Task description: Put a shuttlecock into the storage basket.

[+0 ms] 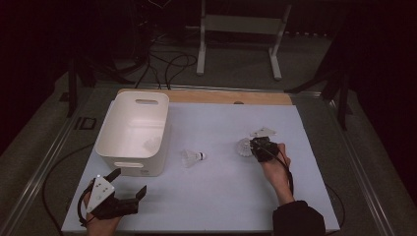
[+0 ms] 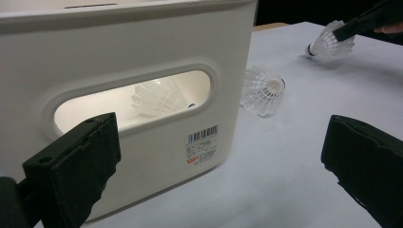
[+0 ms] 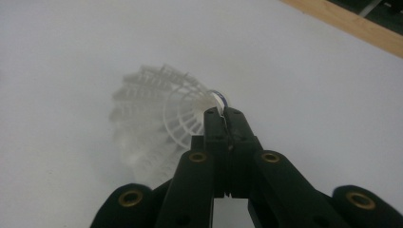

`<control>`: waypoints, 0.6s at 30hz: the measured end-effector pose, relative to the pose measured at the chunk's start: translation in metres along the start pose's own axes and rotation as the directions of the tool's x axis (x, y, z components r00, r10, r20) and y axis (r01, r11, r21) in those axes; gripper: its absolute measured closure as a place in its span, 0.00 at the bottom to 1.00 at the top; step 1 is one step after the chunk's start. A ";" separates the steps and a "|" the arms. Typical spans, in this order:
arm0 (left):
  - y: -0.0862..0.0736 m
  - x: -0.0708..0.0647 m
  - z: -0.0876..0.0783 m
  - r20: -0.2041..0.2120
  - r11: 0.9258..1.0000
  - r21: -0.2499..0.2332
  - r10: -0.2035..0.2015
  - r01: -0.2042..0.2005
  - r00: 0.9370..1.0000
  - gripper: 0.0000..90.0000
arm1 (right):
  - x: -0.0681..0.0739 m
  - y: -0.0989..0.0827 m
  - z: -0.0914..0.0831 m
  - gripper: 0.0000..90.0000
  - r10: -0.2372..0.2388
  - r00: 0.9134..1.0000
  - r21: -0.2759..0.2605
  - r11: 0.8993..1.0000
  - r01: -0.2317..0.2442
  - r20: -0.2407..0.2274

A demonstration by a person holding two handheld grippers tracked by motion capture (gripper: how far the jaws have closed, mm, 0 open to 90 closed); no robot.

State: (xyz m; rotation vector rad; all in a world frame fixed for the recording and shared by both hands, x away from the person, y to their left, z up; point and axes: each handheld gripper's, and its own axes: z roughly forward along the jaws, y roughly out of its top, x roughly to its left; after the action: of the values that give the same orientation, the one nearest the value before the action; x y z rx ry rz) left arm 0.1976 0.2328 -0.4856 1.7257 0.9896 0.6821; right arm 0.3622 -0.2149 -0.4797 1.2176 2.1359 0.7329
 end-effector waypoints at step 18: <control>0.000 0.000 0.000 0.000 1.000 -0.001 0.000 0.000 1.000 0.00 | 0.000 0.005 -0.015 0.99 0.085 0.993 -0.037 0.995 -0.088 -0.081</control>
State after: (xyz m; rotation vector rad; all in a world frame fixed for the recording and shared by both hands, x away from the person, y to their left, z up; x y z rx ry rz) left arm 0.1976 0.2328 -0.4857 1.7249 0.9893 0.6830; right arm 0.3546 -0.2156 -0.4660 1.2861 2.1314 0.8720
